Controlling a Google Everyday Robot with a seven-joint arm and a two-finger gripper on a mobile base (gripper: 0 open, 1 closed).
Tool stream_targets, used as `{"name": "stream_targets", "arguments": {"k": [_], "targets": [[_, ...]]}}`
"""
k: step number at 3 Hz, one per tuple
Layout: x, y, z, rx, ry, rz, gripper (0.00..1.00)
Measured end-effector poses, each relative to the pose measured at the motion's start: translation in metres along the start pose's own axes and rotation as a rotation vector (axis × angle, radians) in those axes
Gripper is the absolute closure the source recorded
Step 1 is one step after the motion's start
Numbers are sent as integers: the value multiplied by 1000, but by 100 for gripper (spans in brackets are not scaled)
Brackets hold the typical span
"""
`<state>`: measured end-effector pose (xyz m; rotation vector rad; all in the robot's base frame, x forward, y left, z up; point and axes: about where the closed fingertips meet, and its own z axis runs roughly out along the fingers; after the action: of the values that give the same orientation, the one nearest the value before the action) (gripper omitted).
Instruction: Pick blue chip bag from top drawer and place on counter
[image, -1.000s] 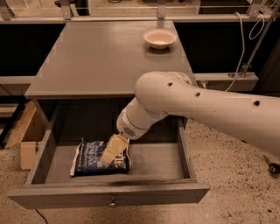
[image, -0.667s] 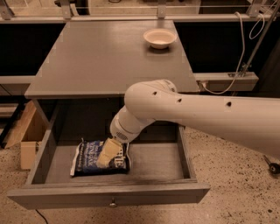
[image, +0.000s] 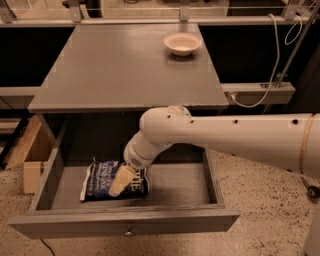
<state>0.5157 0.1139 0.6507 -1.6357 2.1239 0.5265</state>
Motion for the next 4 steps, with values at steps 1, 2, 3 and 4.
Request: {"name": "stream_targets", "arguments": {"k": [1,2,3,4], "targets": [[6,-4,23,-35,-2,10,0],[11,-3,41,-65,-6,18,18],[15,-3,50,-78,-23,29,41],[18,-5,43,-61,-63,48,64]]}}
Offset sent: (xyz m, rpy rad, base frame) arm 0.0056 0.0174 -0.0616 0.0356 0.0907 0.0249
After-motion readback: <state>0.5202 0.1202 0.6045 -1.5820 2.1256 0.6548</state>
